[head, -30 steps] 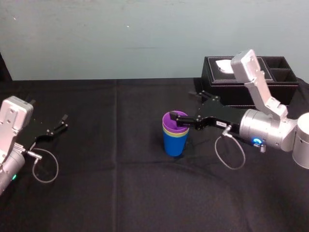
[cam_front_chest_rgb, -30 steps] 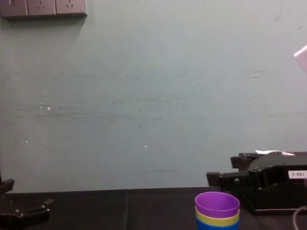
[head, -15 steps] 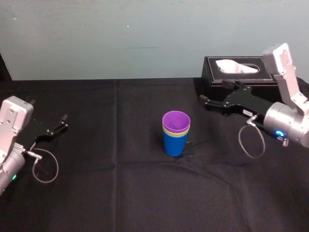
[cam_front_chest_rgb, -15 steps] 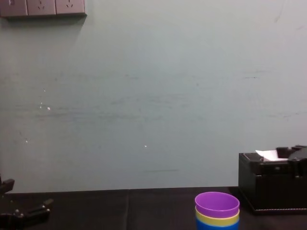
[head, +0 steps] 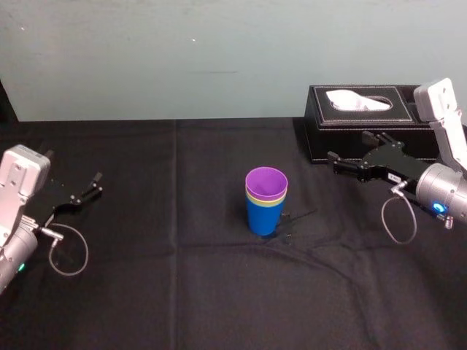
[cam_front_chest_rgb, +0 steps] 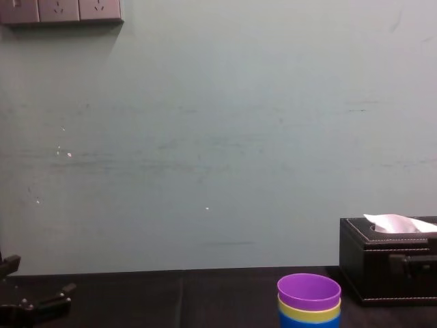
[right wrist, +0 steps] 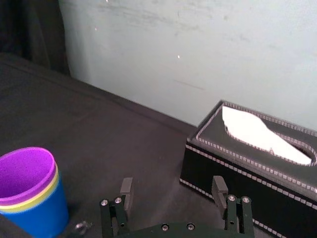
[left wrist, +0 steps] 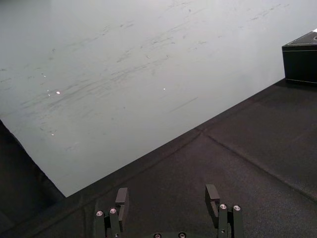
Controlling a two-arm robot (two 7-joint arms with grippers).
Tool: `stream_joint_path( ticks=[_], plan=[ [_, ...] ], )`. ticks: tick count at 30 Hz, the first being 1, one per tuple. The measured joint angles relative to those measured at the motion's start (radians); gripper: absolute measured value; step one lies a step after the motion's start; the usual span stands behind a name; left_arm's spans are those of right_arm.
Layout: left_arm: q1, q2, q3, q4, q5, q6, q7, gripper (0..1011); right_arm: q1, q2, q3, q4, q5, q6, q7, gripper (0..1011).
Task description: Stack the three plastic cups sequentially using one hand.
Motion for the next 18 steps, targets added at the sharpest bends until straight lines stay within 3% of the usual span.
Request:
stream_joint_path(
  ticks=[18],
  plan=[
    [0.0, 0.0, 0.0, 0.0, 0.0, 0.0, 0.0, 1011, 0.001, 0.0, 0.0, -0.001, -0.001, 0.001, 0.005, 1003]
  ],
)
